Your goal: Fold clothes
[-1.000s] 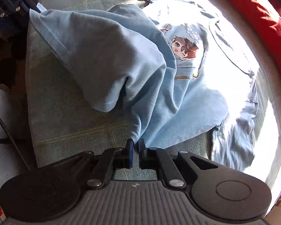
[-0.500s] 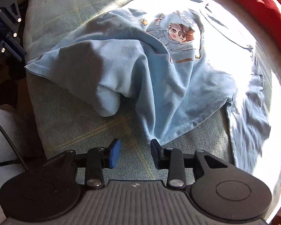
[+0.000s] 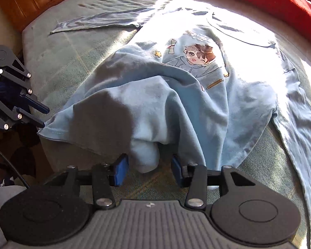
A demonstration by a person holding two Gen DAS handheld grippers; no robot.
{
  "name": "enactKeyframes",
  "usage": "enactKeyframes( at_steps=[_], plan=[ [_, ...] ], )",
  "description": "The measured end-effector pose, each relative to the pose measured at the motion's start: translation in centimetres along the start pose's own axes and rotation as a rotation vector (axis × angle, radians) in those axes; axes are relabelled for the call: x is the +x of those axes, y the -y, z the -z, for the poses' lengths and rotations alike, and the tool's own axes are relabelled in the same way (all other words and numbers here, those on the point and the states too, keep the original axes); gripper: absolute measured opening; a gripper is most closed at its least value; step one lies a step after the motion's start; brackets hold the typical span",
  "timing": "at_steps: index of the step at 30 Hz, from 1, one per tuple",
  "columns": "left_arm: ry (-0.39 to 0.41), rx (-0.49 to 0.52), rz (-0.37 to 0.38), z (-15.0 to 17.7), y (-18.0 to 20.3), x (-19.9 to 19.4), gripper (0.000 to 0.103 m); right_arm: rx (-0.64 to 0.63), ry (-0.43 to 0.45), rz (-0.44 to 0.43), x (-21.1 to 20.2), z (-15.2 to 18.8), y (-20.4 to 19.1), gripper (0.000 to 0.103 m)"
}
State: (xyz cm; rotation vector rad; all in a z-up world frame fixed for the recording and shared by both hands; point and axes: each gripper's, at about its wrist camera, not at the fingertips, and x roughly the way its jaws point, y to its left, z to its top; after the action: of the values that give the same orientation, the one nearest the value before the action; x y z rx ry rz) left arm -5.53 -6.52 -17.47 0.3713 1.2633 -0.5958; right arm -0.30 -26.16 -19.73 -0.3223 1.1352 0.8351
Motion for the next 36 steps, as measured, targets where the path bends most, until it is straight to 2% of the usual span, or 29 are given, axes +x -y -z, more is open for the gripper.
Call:
enactKeyframes(
  at_steps=[1,2,3,4,5,16,20,23,31,36],
  plan=[
    [-0.001,-0.01,0.001,-0.1,0.0,0.2,0.02,0.013,0.014,-0.018,0.5,-0.2,0.2,0.05],
    [-0.005,-0.015,-0.002,-0.1,0.1,0.2,0.02,0.022,0.017,-0.039,0.9,-0.3,0.3,0.045],
    [-0.008,-0.017,-0.006,-0.2,0.1,0.3,0.02,0.029,0.011,-0.057,1.1,-0.4,0.2,0.035],
    [-0.01,-0.019,-0.009,-0.2,0.1,0.3,0.021,0.037,0.004,-0.075,1.2,-0.4,0.2,0.011],
    [-0.013,-0.02,-0.01,-0.1,0.1,0.2,0.021,0.038,0.0,-0.093,1.1,-0.4,0.0,0.006],
    [-0.031,-0.081,-0.016,-0.1,-0.7,0.9,0.024,0.029,-0.116,-0.247,-4.7,3.1,-3.6,0.005],
    [-0.038,-0.144,-0.025,-0.2,-1.3,1.7,0.027,0.011,-0.226,-0.229,-3.6,3.9,-4.0,0.018],
    [-0.041,-0.206,-0.04,0.1,-2.0,2.2,0.027,0.019,-0.245,-0.169,-2.6,4.6,-3.6,0.021],
    [0.004,-0.399,-0.058,2.1,-3.9,1.7,0.022,0.047,-0.235,-0.131,-3.2,5.1,-2.8,0.027],
    [-0.011,-0.402,-0.021,2.6,-3.3,2.6,0.021,0.064,-0.275,-0.066,-3.8,6.5,-1.4,0.03]
  ],
)
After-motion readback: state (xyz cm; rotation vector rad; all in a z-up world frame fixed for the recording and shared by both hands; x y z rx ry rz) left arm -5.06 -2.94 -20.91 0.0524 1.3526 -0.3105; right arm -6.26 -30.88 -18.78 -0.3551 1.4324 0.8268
